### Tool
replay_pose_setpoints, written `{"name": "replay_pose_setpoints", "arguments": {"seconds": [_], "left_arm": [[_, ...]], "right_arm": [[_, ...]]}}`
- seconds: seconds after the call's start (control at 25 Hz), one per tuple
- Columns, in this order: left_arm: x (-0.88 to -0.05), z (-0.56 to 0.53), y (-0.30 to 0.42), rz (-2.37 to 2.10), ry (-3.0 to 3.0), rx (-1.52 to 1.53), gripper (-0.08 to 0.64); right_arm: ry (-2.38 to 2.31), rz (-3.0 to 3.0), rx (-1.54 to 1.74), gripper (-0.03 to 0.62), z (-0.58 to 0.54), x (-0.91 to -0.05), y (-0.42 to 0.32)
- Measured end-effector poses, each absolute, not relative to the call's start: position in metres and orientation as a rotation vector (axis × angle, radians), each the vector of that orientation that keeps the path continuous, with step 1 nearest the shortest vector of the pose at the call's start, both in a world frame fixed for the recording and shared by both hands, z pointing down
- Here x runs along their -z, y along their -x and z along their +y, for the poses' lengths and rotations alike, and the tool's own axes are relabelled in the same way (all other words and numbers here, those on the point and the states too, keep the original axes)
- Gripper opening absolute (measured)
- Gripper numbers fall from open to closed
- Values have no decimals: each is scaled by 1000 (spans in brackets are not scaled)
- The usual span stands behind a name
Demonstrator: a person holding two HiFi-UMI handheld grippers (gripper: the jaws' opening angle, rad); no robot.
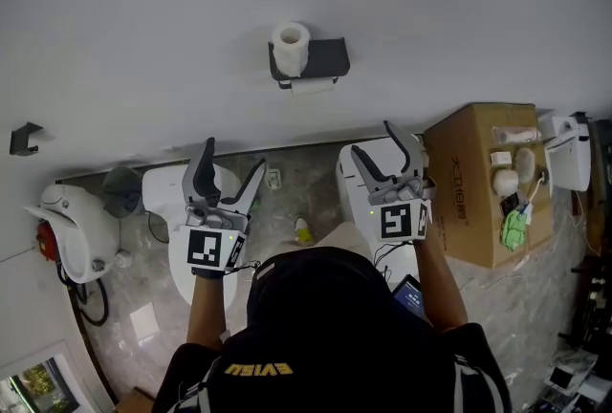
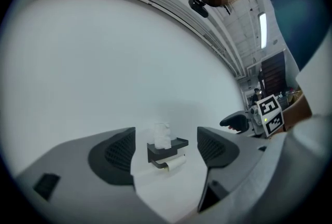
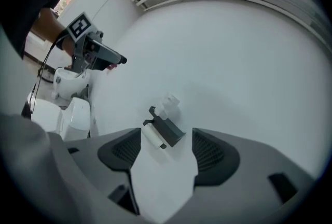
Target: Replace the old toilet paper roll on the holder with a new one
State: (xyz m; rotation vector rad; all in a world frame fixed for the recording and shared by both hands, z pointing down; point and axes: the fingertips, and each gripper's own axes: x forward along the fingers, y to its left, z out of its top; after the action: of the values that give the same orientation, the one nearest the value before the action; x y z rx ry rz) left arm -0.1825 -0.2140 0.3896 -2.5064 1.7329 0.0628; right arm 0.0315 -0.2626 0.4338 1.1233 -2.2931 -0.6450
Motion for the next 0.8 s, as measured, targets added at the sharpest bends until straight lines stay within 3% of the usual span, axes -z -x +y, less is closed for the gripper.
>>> {"name": "replay_pose_setpoints", "arguments": {"seconds": [0.8], "left_arm": [[-397, -216, 189, 1807, 2580, -165, 379]], "right_arm": [[-944, -1911, 1014, 293, -330, -504, 19]]}}
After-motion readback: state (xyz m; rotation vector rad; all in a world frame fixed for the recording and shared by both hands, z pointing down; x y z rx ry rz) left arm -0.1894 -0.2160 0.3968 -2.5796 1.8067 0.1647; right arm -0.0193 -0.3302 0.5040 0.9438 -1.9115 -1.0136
